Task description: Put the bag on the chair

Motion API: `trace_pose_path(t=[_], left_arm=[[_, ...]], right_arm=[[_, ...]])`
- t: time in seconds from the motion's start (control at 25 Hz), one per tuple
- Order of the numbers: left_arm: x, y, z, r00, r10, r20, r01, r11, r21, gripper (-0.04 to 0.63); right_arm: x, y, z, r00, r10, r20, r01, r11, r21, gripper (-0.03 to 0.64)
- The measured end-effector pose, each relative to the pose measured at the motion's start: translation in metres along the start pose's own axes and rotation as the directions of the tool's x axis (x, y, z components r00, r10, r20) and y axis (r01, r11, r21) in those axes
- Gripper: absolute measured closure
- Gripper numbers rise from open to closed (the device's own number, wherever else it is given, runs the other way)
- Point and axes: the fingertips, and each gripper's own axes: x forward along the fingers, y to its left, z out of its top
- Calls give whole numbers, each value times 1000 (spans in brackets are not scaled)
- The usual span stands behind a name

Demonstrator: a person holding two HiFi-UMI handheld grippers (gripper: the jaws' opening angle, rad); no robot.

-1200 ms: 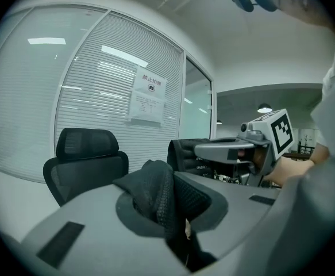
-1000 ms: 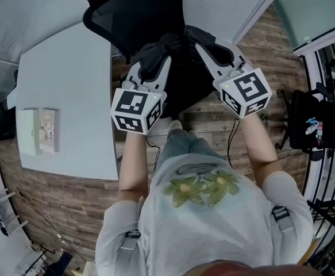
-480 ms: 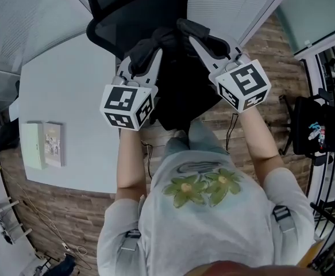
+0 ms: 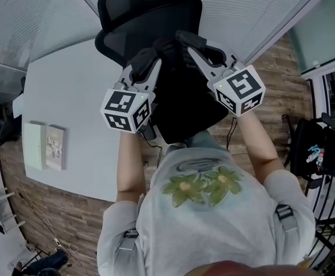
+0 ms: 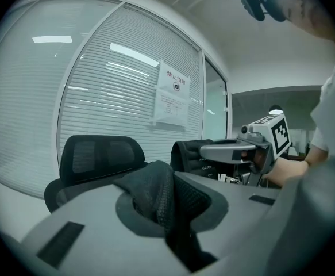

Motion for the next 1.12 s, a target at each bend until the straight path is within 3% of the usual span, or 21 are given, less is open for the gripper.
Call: trace_pose_path(t=[0.4,0.64,1.12], left_arm=[[32,38,-34,996,47,-81,-50,998,-41,537],[41,53,-66,988,64,-140,-79,992,-101,537],[49,65,-91,983,84,-163,-106,986,-131,538]], right_arm=[[44,-25,-38,994,75,-83,-72,997,36,568],[64,-27,-69,982,121,-148,-111,991,74,569],[80,-30,-97,973,149,-179,-132,986,104,568]])
